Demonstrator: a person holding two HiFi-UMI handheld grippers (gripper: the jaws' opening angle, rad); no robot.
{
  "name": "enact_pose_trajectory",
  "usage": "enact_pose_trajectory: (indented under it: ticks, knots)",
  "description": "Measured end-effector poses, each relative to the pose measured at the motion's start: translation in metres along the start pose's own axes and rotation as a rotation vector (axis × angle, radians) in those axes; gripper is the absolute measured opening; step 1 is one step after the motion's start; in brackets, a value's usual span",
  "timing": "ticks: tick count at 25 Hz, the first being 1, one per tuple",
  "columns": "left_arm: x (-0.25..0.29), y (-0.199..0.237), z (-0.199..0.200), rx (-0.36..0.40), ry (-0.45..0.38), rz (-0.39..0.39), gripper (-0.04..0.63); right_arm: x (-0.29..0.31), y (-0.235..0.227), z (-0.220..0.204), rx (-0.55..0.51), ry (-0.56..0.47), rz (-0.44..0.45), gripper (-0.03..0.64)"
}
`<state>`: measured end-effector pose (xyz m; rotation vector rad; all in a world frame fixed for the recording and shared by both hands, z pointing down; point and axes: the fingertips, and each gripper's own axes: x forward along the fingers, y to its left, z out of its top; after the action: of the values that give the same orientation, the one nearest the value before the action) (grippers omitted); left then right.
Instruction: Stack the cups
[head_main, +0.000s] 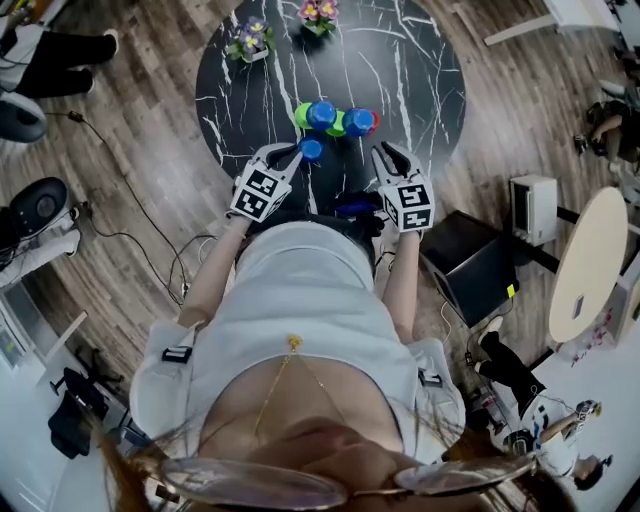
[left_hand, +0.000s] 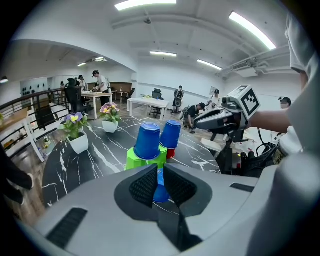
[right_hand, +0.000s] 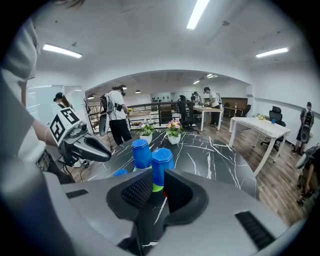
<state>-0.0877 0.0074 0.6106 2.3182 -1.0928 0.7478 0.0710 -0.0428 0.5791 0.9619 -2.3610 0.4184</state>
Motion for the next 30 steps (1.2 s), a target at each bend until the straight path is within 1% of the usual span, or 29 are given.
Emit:
enact_pose_trajectory:
  ticks: [2, 3, 4, 6, 8, 11, 13, 15, 18, 22, 30]
  knots:
    - [0.004, 0.000, -0.002, 0.005, 0.010, -0.005, 0.042, -0.004, 0.000, -0.002, -0.006, 0.002, -0.020, 0.050]
    - [0.006, -0.001, -0.004, 0.007, 0.017, -0.012, 0.070, -0.006, -0.001, -0.003, -0.010, 0.002, -0.029, 0.044]
    - [0.008, -0.002, -0.005, 0.011, 0.025, -0.020, 0.112, -0.007, -0.001, -0.003, -0.011, 0.003, -0.037, 0.037]
    - [0.014, -0.003, -0.009, 0.027, 0.040, -0.031, 0.133, -0.011, -0.003, -0.005, -0.007, 0.002, -0.050, 0.037]
    - [0.020, -0.005, -0.015, 0.054, 0.072, -0.042, 0.168, -0.015, -0.004, -0.006, 0.000, 0.000, -0.061, 0.037]
    - [0.028, -0.009, -0.025, 0.104, 0.142, -0.060, 0.230, -0.021, -0.007, -0.008, 0.013, -0.004, -0.079, 0.034]
    - [0.033, -0.011, -0.028, 0.147, 0.172, -0.061, 0.255, -0.024, -0.009, -0.010, 0.023, -0.008, -0.095, 0.034]
    - [0.039, -0.013, -0.032, 0.182, 0.194, -0.069, 0.268, -0.028, -0.011, -0.013, 0.034, -0.009, -0.110, 0.034]
    - [0.048, -0.016, -0.038, 0.215, 0.223, -0.082, 0.275, -0.034, -0.014, -0.019, 0.051, -0.003, -0.128, 0.034]
    - [0.057, -0.017, -0.041, 0.263, 0.247, -0.071, 0.273, -0.041, -0.017, -0.025, 0.067, 0.002, -0.148, 0.034]
    - [0.067, -0.012, -0.043, 0.287, 0.260, -0.042, 0.273, -0.047, -0.023, -0.032, 0.090, 0.003, -0.175, 0.034]
